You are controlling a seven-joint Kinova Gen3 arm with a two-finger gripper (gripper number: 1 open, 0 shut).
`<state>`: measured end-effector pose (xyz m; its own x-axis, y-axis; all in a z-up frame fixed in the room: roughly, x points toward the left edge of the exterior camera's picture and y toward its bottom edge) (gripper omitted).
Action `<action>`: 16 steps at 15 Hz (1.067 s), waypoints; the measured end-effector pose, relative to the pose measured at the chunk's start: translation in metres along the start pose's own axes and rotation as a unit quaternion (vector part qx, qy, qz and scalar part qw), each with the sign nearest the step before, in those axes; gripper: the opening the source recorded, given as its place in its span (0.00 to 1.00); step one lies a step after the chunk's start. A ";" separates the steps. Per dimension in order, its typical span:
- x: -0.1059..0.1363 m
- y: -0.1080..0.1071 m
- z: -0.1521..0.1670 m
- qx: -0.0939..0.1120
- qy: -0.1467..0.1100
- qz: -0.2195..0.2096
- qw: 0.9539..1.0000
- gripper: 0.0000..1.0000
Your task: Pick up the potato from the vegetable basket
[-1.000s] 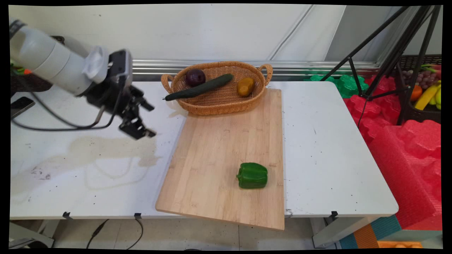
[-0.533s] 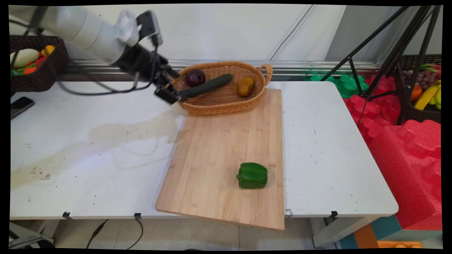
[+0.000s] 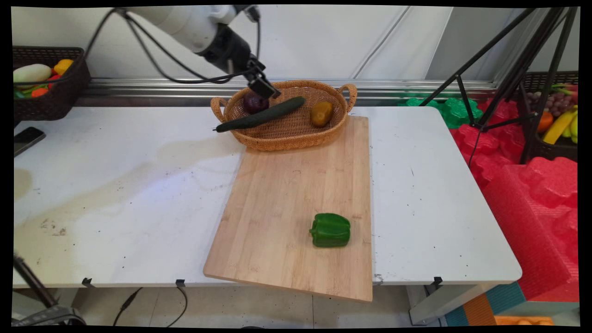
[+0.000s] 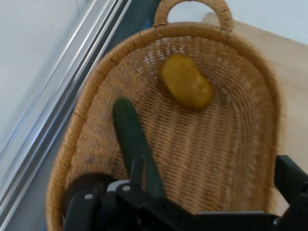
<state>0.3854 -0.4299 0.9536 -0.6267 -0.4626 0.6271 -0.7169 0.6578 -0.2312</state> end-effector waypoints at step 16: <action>0.062 -0.018 0.195 -0.036 -0.057 -0.034 0.997 1.00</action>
<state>0.2998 -0.5860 0.8515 -0.6119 -0.5694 0.5490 -0.7372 0.6620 -0.1351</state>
